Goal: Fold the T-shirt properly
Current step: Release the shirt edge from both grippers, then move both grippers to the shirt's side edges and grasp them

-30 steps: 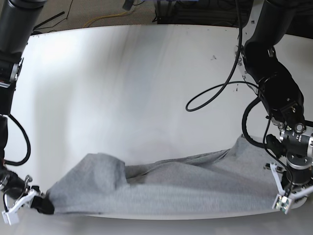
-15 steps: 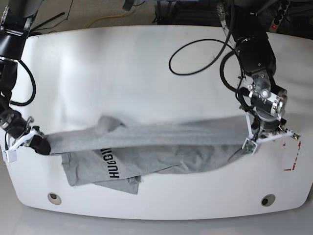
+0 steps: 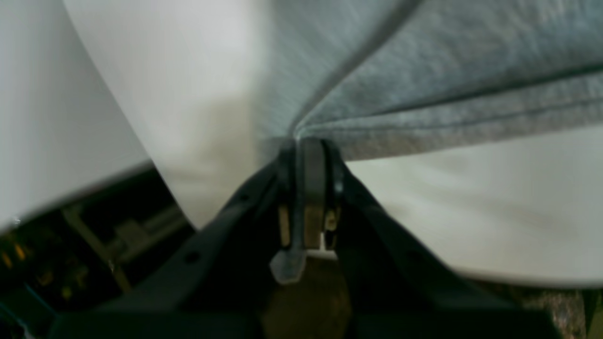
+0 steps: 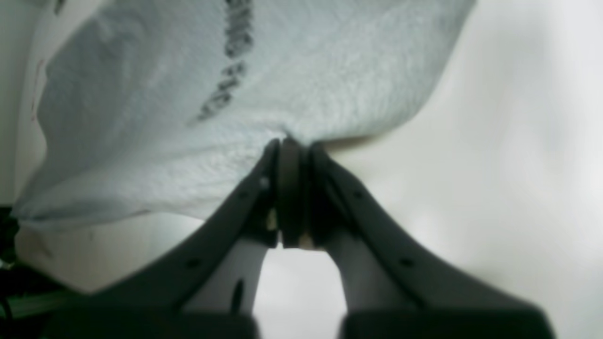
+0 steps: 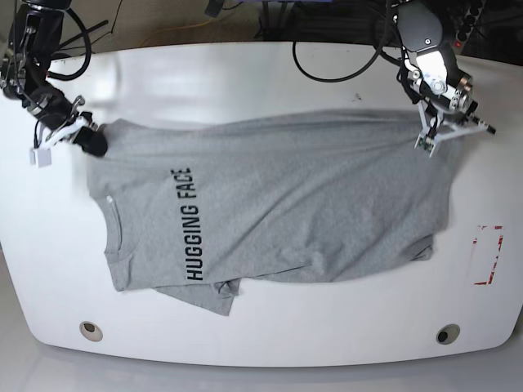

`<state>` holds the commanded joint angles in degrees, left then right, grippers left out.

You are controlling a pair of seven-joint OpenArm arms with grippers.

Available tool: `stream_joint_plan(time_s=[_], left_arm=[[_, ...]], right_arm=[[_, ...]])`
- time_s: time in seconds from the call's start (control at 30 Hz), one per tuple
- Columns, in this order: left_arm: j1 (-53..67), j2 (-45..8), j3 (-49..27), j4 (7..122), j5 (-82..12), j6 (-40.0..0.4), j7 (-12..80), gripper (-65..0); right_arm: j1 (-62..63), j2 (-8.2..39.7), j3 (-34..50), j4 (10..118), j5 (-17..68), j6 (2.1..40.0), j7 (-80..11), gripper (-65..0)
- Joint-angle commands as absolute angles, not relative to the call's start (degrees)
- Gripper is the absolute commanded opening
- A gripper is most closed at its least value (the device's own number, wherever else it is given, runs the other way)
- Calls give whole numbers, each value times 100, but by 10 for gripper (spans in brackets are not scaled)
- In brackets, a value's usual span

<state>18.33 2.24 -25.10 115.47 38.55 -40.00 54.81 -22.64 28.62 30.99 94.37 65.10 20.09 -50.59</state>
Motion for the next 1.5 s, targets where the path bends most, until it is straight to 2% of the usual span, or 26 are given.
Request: stream_joint_plan(time_s=[0.1, 0.27, 0.47, 0.67, 1.13, 1.17, 1.2, 1.4, 1.43, 1.5], left_arm=[[2202, 251, -2985, 11530, 3714, -4000, 5103, -650], [2396, 356, -3521, 11547, 2756, -4000, 4752, -650], [1763, 391, -3363, 11521, 2659, -4000, 4549, -650], [1736, 356, -3284, 11521, 2914, -4000, 4611, -650], [2527, 356, -3266, 11512, 3011, -4000, 4655, -650], [2527, 356, -3213, 11512, 3020, -4000, 4664, -631], [2536, 347, -3108, 11512, 3029, -4000, 4664, -596], [2536, 110, -2659, 11512, 3002, -4000, 5024, -156], [2510, 101, -2659, 11521, 3002, -4000, 5068, -132], [2325, 84, -2659, 11530, 2923, -4000, 5086, -126]], right_arm=[[-2545, 2659, 3099, 9437, 6510, 2009, -5059, -650], [-2695, 2536, 3099, 9446, 6510, 2009, -5059, -650], [-2404, 2580, 3073, 9420, 6510, 1965, -5059, -650], [-2396, 2598, 3064, 9429, 6501, 1956, -5068, -650], [-2870, 2571, 3090, 9437, 6510, 1956, -5068, -650], [-2870, 2571, 3081, 9437, 6510, 1956, -5068, -640], [-2870, 2571, 3081, 9437, 6510, 1956, -5068, -598], [-2835, 2571, 3090, 9437, 6510, 1956, -5068, -168], [-2826, 2571, 3090, 9437, 6510, 1956, -5068, -141], [-2818, 2580, 3090, 9446, 6519, 1956, -5068, -117]])
